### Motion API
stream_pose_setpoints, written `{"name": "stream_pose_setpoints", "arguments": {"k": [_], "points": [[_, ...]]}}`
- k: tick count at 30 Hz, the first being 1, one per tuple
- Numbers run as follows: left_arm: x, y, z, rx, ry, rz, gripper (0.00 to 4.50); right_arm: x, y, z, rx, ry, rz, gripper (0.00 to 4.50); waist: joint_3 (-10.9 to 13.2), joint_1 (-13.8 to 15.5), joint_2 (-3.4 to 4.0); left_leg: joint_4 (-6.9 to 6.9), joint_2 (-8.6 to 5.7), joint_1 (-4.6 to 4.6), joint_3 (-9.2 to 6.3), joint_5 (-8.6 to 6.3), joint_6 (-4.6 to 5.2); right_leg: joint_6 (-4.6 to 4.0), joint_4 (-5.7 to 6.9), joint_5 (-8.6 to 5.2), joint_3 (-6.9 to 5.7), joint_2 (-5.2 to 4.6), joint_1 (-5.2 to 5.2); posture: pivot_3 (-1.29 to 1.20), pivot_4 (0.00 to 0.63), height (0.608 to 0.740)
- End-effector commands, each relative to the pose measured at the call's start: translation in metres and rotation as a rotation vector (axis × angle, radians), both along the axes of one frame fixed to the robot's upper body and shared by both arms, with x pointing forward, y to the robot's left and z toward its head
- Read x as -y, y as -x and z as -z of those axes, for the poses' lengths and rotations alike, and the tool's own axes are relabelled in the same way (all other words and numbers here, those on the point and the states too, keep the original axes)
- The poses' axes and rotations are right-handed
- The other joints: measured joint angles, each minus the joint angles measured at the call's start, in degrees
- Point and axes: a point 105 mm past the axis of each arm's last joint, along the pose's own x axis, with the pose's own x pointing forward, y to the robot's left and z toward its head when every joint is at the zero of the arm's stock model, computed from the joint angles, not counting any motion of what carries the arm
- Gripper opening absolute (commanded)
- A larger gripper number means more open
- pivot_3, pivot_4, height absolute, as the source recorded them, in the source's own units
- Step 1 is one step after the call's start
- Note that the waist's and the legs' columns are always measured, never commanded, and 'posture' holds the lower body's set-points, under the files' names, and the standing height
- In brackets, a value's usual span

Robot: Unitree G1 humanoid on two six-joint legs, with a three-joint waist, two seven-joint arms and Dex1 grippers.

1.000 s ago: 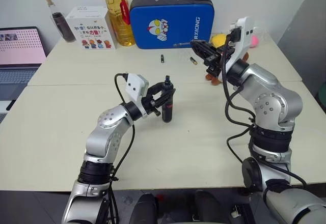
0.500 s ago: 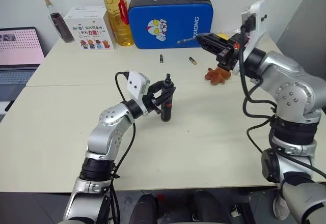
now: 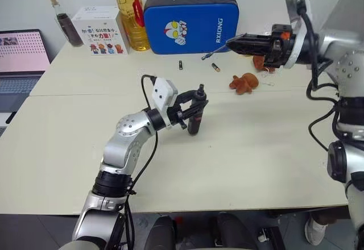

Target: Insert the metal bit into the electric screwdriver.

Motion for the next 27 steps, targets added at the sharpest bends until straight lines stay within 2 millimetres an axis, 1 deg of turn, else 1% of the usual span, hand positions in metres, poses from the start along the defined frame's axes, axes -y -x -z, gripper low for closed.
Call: {"name": "stream_pose_setpoints", "arguments": {"k": [1, 4, 7, 10, 13, 15, 18, 27], "points": [[0.009, 0.0, -0.016, 0.083, 0.019, 0.004, 1.64, 0.003, 0.007, -0.014, 0.009, 0.071, -0.064, 0.06, 0.02, 0.02, 0.03, 0.0, -0.01, 0.0, 0.02, 0.0, 0.0, 0.0, 0.01, 0.0, 0.02, -0.01, -0.01, 0.0, 0.15, 0.74], [0.014, -0.001, -0.014, 0.083, 0.009, 0.008, 1.64, 0.01, 0.005, -0.019, 0.013, 0.165, -0.083, 0.06, 0.04, 0.08, 0.05, 0.01, -0.03, -0.04, 0.02, 0.0, 0.0, 0.0, 0.04, 0.0, 0.01, -0.01, -0.09, 0.0, 0.15, 0.74], [0.021, -0.003, -0.007, 0.075, -0.037, 0.001, 1.64, 0.019, 0.0, -0.022, 0.039, 0.287, -0.087, 0.06, 0.06, 0.1, 0.09, -0.01, -0.03, -0.08, 0.05, 0.0, 0.0, 0.0, 0.06, 0.0, 0.03, -0.01, -0.17, 0.0, 0.15, 0.74], [0.03, -0.006, -0.002, 0.048, -0.034, 0.0, 1.64, 0.018, 0.005, -0.024, 0.05, 0.364, -0.147, 0.06, 0.06, 0.19, 0.09, 0.01, -0.02, -0.1, 0.04, 0.0, 0.0, 0.0, 0.04, 0.0, 0.02, -0.01, -0.17, 0.0, 0.15, 0.74], [0.037, -0.007, 0.003, 0.043, -0.048, 0.0, 1.64, 0.014, 0.006, -0.025, 0.051, 0.391, -0.17, 0.06, 0.07, 0.24, 0.1, 0.02, -0.03, -0.1, 0.05, 0.0, 0.0, 0.0, 0.05, 0.0, 0.02, -0.04, -0.17, 0.0, 0.15, 0.74], [0.041, -0.006, 0.009, 0.038, -0.071, -0.001, 1.64, 0.014, 0.004, -0.02, 0.059, 0.432, -0.176, 0.06, 0.07, 0.3, 0.1, 0.01, -0.02, -0.1, 0.03, 0.0, 0.0, 0.0, 0.05, 0.0, 0.01, -0.04, -0.17, 0.0, 0.15, 0.74], [0.045, -0.006, 0.013, 0.034, -0.075, -0.001, 1.64, 0.014, 0.001, -0.014, 0.07, 0.468, -0.186, 0.06, 0.07, 0.56, 0.1, 0.02, -0.03, -0.1, 0.03, 0.01, -0.01, 0.0, 0.05, 0.0, 0.01, -0.05, -0.16, 0.0, 0.15, 0.74], [0.044, -0.006, 0.015, 0.025, -0.068, -0.011, 1.64, 0.011, 0.007, -0.016, 0.048, 0.474, -0.216, 0.06, 0.07, 1.18, 0.1, 0.04, -0.07, -0.1, 0.03, 0.01, -0.01, 0.0, 0.06, 0.0, 0.0, -0.12, -0.16, 0.0, 0.15, 0.74]]}}
